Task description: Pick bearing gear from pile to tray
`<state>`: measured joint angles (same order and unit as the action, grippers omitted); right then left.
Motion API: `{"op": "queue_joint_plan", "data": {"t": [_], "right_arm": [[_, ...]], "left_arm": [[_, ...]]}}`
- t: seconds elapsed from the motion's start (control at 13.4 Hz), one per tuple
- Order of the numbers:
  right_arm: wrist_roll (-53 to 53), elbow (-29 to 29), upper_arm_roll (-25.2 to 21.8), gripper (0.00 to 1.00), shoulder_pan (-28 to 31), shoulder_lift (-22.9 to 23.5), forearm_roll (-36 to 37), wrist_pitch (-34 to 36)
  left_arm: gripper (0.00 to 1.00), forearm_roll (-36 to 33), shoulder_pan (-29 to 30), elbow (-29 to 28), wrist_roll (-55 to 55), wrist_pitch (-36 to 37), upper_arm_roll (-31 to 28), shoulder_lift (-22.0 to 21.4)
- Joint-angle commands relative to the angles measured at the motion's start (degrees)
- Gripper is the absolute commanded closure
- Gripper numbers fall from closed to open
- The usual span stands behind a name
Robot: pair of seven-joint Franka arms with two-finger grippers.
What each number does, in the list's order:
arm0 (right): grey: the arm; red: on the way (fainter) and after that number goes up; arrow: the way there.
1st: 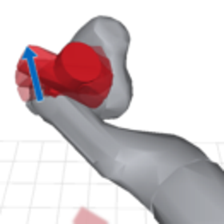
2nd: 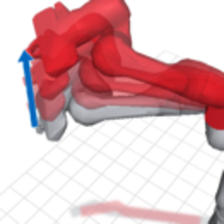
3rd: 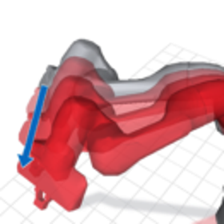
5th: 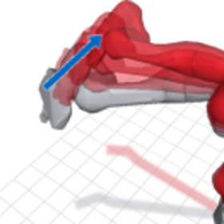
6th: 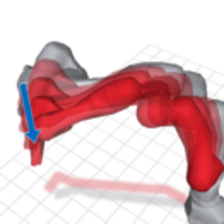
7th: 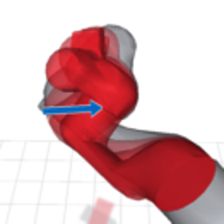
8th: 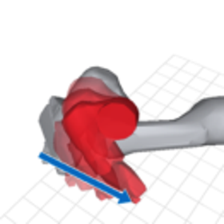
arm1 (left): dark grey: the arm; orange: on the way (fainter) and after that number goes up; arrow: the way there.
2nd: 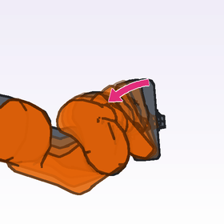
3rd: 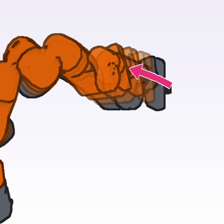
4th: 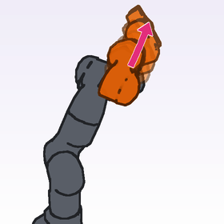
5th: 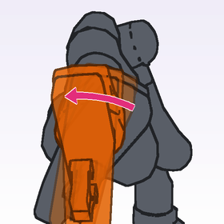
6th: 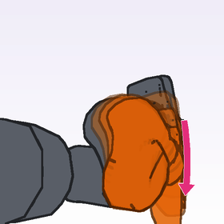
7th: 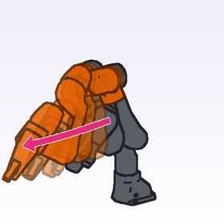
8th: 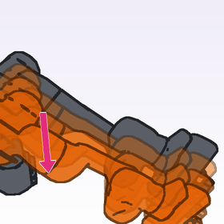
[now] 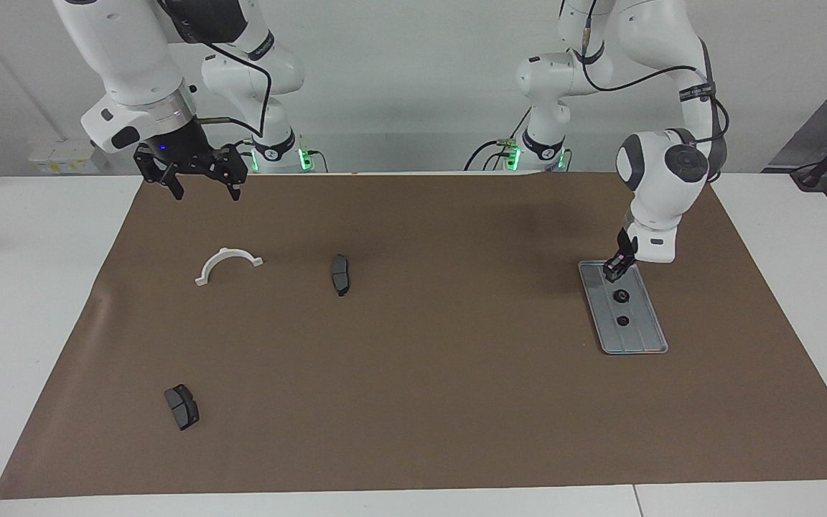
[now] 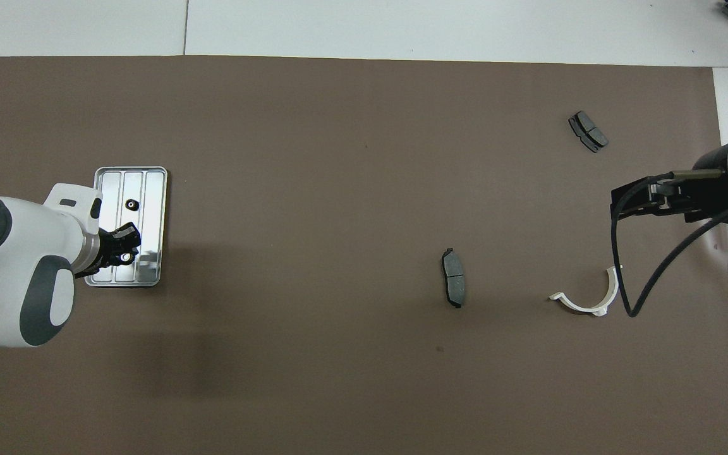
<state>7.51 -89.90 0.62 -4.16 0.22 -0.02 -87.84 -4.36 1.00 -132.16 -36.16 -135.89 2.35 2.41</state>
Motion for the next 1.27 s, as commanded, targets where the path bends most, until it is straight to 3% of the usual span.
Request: {"op": "queue_joint_plan", "data": {"t": [0.0, 0.07, 0.3, 0.37, 0.45, 0.67, 1.19], "right_arm": [[-0.1, -1.5, 0.3, 0.0, 0.7, -1.4, -1.2, 0.0], [-0.1, -1.5, 0.3, 0.0, 0.7, -1.4, -1.2, 0.0], [-0.1, -1.5, 0.3, 0.0, 0.7, -1.4, -1.2, 0.0], [-0.1, -1.5, 0.3, 0.0, 0.7, -1.4, -1.2, 0.0], [-0.1, -1.5, 0.3, 0.0, 0.7, -1.4, -1.2, 0.0], [-0.1, -1.5, 0.3, 0.0, 0.7, -1.4, -1.2, 0.0], [-0.1, -1.5, 0.3, 0.0, 0.7, -1.4, -1.2, 0.0]], "left_arm": [[0.97, 0.8, -0.6, -2.1, -0.7, -3.5, -0.2, 0.2], [0.94, 0.8, -0.6, -2.1, -0.1, -3.6, -0.2, 0.2], [0.56, 0.8, -0.6, -2.8, -0.1, -4.7, -0.2, 1.0], [0.24, 0.8, -0.6, -2.9, -0.1, -4.9, -0.2, 1.0], [0.0, 0.8, -0.6, -2.5, 0.0, -4.7, -0.2, 1.0], [0.0, 0.8, -0.6, 0.5, 3.2, -3.3, -0.2, 0.8], [0.0, 0.7, 2.1, 16.5, 35.8, 12.2, -0.4, 0.8]]}}
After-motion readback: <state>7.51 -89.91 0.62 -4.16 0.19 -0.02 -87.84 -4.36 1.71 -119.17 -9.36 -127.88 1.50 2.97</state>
